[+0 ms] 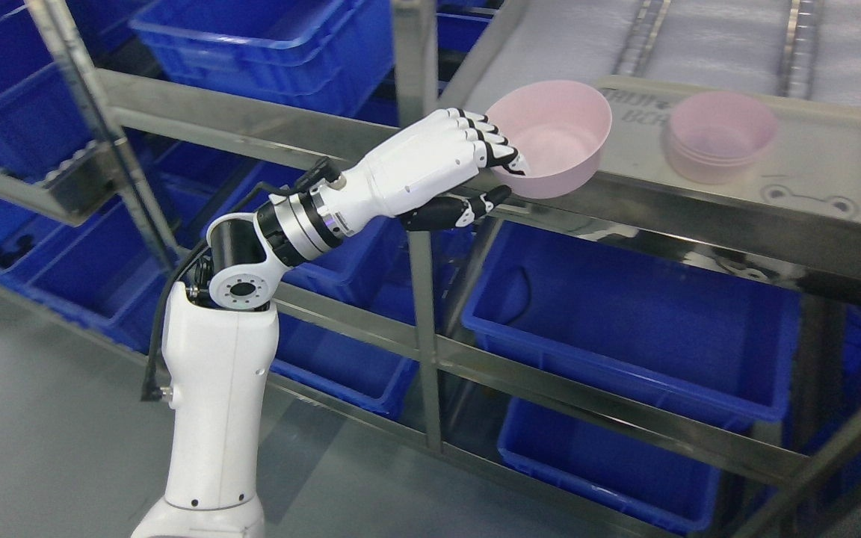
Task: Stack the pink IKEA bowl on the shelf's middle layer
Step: 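Lower the pink bowl with the left hand onto the pink bowl on the tray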
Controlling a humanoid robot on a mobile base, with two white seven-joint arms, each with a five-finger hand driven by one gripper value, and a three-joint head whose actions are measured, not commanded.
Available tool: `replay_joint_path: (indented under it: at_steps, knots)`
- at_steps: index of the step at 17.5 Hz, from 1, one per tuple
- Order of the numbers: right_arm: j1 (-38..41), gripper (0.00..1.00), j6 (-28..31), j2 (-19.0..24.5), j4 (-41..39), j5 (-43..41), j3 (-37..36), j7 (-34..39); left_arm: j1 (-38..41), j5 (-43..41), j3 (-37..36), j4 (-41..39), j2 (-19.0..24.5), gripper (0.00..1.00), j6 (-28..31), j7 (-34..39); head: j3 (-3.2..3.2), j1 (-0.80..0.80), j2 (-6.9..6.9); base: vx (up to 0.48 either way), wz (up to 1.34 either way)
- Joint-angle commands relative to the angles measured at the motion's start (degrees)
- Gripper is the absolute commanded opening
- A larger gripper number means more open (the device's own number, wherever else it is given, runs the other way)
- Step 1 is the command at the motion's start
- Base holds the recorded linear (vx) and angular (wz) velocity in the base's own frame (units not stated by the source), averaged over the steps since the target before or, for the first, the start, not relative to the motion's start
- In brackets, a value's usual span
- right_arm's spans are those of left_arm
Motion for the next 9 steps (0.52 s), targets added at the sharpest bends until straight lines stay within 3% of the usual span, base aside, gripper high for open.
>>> replay_joint_path:
  at_steps: [1,3,9]
  knots:
    - [1.2,1.0,0.02,-1.0,-1.0,0.0,0.0,0.07,-7.79,-5.92,5.02,4.59,2.45,0.07,4.77,-0.49,0.0,0.0,0.0,0.052,-1.02]
    - [1.2,1.0,0.02,-1.0,-1.0,0.0,0.0,0.07,-9.99,-7.68,4.94,6.61,6.48,0.07,7.93,-0.4,0.0,0.0,0.0,0.055,-0.9]
    - [1.2,1.0,0.02,-1.0,-1.0,0.0,0.0,0.07,-11.85,-12.25,-0.23,12.25,6.6,0.07,8.3,-2.59,0.0,0.0,0.0,0.078,-0.51]
